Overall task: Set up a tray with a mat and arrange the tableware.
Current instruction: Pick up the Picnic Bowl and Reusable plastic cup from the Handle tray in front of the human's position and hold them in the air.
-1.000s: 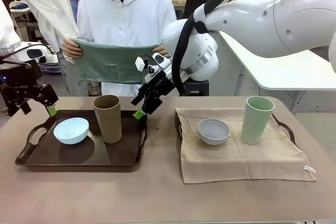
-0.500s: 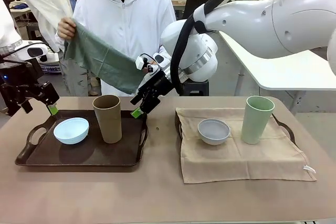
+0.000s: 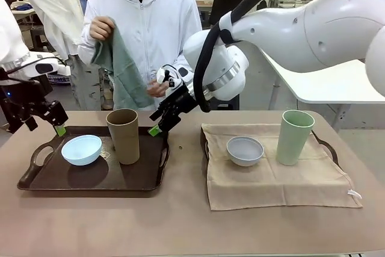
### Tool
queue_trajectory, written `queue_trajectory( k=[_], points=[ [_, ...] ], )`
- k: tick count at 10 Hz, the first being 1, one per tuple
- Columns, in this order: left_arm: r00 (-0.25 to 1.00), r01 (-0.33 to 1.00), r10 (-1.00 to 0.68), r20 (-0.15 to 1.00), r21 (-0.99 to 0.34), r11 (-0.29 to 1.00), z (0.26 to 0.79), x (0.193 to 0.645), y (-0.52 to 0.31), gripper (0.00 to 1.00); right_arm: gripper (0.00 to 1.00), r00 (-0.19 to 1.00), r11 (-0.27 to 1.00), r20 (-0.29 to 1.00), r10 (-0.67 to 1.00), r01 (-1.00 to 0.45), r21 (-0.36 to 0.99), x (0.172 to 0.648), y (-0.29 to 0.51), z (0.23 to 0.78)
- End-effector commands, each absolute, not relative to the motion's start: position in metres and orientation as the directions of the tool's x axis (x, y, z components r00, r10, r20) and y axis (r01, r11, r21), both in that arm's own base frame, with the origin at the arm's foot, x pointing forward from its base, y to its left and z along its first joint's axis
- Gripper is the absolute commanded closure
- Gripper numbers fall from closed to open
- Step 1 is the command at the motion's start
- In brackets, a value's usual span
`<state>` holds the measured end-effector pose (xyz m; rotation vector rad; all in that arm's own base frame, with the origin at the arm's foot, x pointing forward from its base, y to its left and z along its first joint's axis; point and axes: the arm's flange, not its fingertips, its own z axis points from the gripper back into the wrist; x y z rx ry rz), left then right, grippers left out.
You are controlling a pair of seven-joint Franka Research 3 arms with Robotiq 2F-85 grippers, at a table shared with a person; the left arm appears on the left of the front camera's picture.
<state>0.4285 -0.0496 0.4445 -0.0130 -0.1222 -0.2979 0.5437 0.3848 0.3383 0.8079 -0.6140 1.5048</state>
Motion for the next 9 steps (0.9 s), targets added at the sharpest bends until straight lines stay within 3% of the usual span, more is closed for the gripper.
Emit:
queue_trajectory(
  k=[1,5,9],
  points=[
    [0.942,0.277,-0.284,0.178,0.065,0.959,0.422,0.425,-0.045,0.05,0.0,-0.015,-0.07,0.819,0.574,-0.997,0.031,0.536,0.391,0.316],
    [0.962,0.232,-0.237,0.131,0.057,0.971,0.383,0.444,-0.028,0.05,0.0,0.002,-0.13,0.801,0.599,-0.986,0.1,0.511,0.415,0.287],
    [0.962,0.244,-0.249,0.108,0.057,0.968,0.368,0.449,-0.028,0.05,0.0,-0.032,-0.084,0.813,0.582,-0.996,0.021,0.499,0.419,0.287]
  ],
)
